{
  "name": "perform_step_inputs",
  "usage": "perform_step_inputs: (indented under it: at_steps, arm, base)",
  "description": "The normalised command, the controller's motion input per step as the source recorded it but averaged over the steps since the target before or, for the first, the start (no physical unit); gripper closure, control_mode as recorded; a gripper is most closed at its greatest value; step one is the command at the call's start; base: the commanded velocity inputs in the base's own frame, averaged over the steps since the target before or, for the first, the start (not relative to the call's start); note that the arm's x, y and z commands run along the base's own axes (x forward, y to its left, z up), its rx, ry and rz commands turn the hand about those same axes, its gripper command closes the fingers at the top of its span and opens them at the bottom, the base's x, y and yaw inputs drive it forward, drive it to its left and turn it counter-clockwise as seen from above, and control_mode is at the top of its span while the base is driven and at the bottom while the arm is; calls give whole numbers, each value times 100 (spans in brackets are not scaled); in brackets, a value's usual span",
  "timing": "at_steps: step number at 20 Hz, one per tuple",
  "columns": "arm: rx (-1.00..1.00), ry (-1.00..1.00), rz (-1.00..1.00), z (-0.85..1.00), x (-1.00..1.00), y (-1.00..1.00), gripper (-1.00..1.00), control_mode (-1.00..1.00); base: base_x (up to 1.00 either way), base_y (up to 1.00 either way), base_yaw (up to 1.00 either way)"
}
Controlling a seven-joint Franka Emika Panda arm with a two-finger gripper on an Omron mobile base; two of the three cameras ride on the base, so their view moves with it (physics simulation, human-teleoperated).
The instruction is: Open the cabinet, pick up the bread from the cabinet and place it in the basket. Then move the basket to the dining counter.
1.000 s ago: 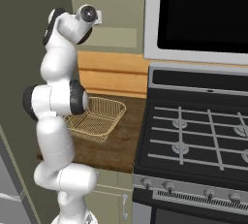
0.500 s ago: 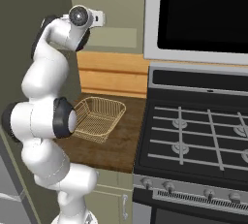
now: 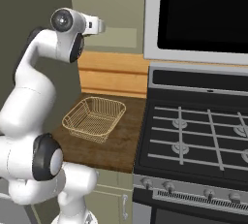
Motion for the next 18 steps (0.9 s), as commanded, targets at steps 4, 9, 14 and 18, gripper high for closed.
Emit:
perform_step_inputs:
  at_steps: [4,9,14,18]
  arm:
    - [0,9,-1,-1,-100,-27,100,-100]
    - [0,12,-3,0,-98,-28,100,-100]
    - [0,23,-1,0,-77,-12,100,-100]
    - [0,16,-1,-3,-100,-1,100,-100]
  base:
    - [0,0,0]
    - [0,0,0]
    - [0,0,0]
    - [0,0,0]
